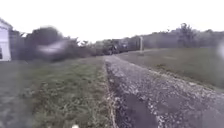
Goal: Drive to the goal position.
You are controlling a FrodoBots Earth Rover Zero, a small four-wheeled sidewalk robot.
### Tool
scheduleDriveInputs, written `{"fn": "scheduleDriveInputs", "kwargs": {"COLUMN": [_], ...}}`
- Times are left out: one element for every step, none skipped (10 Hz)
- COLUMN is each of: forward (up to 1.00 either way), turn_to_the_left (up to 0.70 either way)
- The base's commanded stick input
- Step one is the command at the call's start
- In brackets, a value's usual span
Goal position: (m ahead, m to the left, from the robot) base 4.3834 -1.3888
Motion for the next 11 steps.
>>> {"fn": "scheduleDriveInputs", "kwargs": {"forward": [0.7,0.7,0.7,0.7,0.7,0.7,0.7,0.7,0.7,0.7,0.7], "turn_to_the_left": [0.0,0.0,0.0,-0.01,-0.01,-0.01,-0.01,-0.01,-0.01,-0.01,-0.01]}}
